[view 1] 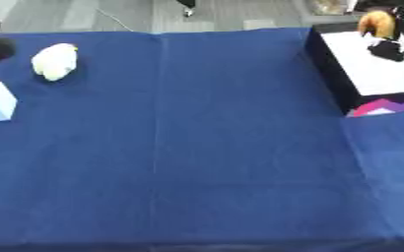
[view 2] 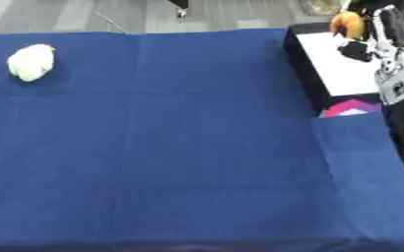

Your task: Pick up the objects with one hand, pass them to the other hand, and then place them into the box on the other side of the table.

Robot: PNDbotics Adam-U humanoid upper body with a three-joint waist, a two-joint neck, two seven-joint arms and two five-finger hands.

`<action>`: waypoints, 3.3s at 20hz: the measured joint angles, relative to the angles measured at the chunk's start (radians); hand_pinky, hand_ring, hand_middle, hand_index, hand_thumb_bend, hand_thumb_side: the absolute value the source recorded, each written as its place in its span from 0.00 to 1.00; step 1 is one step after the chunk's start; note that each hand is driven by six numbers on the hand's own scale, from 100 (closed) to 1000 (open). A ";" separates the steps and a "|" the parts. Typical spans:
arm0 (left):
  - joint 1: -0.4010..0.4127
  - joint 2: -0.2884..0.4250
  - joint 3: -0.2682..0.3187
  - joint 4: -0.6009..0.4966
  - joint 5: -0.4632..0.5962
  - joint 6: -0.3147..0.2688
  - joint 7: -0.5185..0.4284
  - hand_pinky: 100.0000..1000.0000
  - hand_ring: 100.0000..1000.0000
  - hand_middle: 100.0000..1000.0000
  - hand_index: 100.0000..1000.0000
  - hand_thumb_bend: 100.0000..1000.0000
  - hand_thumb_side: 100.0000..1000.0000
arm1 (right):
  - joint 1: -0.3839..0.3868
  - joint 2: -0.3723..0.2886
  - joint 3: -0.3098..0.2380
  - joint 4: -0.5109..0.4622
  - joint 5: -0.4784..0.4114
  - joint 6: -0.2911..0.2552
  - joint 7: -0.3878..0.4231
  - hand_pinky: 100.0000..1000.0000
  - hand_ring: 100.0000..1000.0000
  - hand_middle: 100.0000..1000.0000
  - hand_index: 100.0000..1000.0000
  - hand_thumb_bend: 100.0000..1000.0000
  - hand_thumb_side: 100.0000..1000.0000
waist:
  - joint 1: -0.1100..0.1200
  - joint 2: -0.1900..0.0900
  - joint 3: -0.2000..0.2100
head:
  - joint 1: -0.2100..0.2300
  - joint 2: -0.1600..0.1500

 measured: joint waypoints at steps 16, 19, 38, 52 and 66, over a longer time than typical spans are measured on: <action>0.009 0.000 0.012 0.000 -0.021 0.002 0.002 0.85 0.69 0.70 0.85 0.22 0.99 | 0.032 -0.025 -0.026 -0.089 -0.006 -0.019 0.114 1.00 0.94 0.64 0.98 0.00 0.49 | -0.001 0.000 -0.001 | 0.012 0.000; 0.009 0.005 0.023 0.000 -0.036 -0.006 0.011 0.85 0.68 0.69 0.85 0.17 0.97 | 0.061 -0.025 -0.025 -0.194 -0.073 -0.047 0.114 1.00 0.92 0.55 0.97 0.00 0.38 | 0.000 0.000 -0.005 | 0.024 0.000; -0.151 0.424 -0.021 0.384 -0.918 -0.150 0.220 0.81 0.71 0.73 0.89 0.33 0.68 | 0.336 0.004 0.091 -0.982 -0.436 -0.082 0.252 0.98 0.84 0.45 0.94 0.00 0.27 | 0.032 -0.006 -0.039 | 0.257 -0.014; -0.301 0.274 -0.004 0.837 -1.088 0.151 0.407 0.80 0.69 0.72 0.88 0.55 0.91 | 0.360 0.022 0.105 -1.003 -0.463 -0.085 0.312 0.99 0.84 0.44 0.94 0.00 0.25 | 0.024 -0.007 -0.047 | 0.306 -0.019; -0.307 0.184 0.003 1.005 -1.054 0.273 0.596 0.79 0.68 0.70 0.88 0.55 0.89 | 0.362 0.030 0.111 -0.996 -0.463 -0.083 0.324 1.00 0.84 0.43 0.94 0.00 0.24 | 0.022 -0.007 -0.054 | 0.315 -0.019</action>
